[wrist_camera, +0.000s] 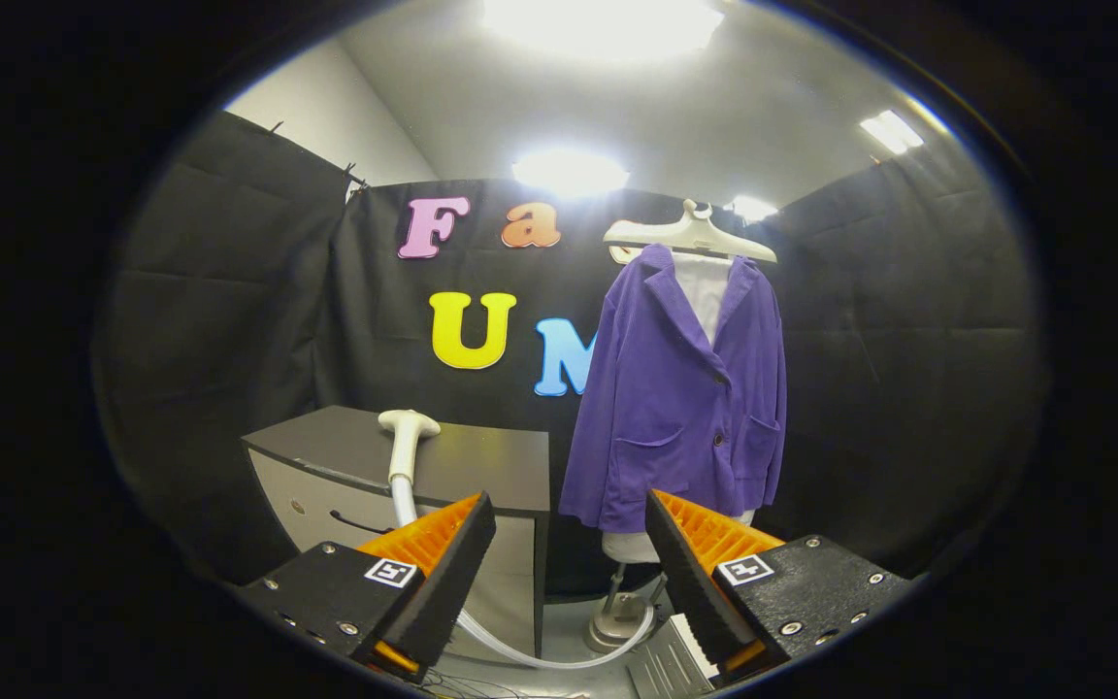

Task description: Iron the clothes twice with a garment steamer, once on the left side and once on the right side.

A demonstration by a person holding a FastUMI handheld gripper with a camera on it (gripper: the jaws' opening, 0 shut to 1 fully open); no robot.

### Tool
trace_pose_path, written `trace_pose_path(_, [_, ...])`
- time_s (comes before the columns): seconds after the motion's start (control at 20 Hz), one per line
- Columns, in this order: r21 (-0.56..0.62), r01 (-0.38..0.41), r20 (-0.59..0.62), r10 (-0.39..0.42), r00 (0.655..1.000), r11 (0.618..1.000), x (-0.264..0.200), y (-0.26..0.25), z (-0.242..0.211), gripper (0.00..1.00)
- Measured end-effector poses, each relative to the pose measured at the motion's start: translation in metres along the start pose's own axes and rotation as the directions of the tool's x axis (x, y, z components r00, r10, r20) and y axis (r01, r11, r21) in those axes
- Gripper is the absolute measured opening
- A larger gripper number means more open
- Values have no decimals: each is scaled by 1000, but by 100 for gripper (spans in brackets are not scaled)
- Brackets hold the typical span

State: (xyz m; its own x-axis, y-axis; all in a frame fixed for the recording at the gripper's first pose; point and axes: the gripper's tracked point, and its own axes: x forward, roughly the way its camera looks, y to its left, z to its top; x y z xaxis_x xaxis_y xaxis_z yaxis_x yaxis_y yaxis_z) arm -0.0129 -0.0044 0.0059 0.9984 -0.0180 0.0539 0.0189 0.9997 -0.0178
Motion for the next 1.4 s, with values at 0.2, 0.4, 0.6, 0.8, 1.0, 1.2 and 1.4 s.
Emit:
trace_pose_path(0.2, [8, -6, -3, 6, 1000, 1000, -5, -1, 0, 96])
trace_pose_path(0.4, [25, -22, -1, 22, 1000, 999, -8, -3, 1, 96])
trace_pose_path(0.6, [19, -43, -2, 43, 999, 999, -3, -8, 3, 96])
trace_pose_path(0.8, [25, -94, -3, 94, 996, 995, 9, -10, 6, 96])
trace_pose_path(1.0, [42, -167, -20, 168, 986, 985, 24, -12, 15, 96])
trace_pose_path(1.2, [66, -225, -40, 228, 973, 972, 37, -12, 27, 96])
trace_pose_path(1.4, [39, -281, -34, 282, 959, 959, 45, -6, 38, 96])
